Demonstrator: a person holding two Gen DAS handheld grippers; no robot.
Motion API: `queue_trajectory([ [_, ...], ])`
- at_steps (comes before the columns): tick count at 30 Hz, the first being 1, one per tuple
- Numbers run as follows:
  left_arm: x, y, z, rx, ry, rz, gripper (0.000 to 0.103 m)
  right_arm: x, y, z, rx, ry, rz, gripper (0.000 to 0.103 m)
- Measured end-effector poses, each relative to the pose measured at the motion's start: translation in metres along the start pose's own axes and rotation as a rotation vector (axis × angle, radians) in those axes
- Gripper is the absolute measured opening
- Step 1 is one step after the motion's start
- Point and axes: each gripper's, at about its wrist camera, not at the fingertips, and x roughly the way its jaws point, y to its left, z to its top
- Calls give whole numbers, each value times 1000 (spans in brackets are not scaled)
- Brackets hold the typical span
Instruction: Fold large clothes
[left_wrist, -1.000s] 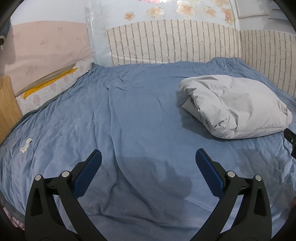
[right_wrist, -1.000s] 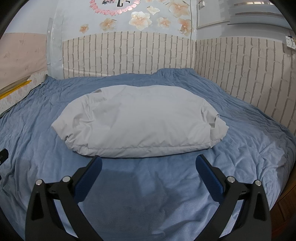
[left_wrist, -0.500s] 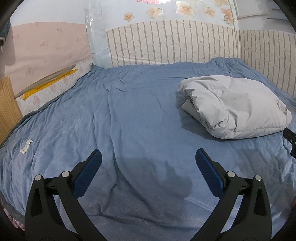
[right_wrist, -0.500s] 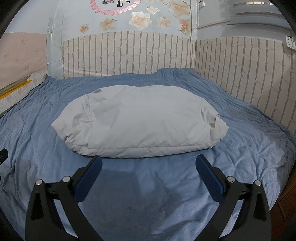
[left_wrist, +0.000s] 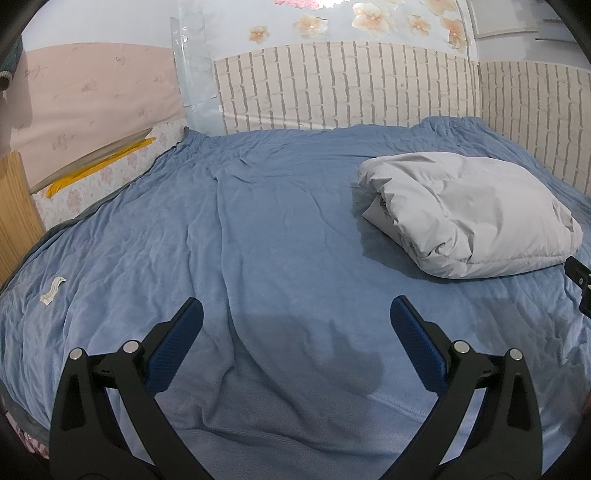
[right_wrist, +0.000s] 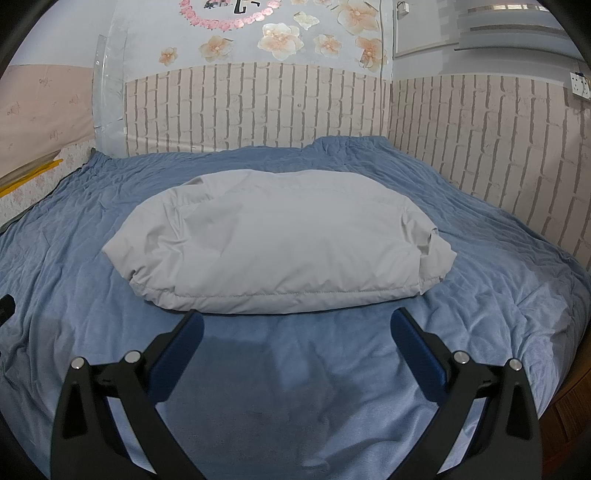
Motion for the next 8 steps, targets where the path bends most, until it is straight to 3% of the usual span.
queue_trajectory([
  [8,3,-2,1,5,22,2,100,0,-2,0,-1,-1,1,101],
])
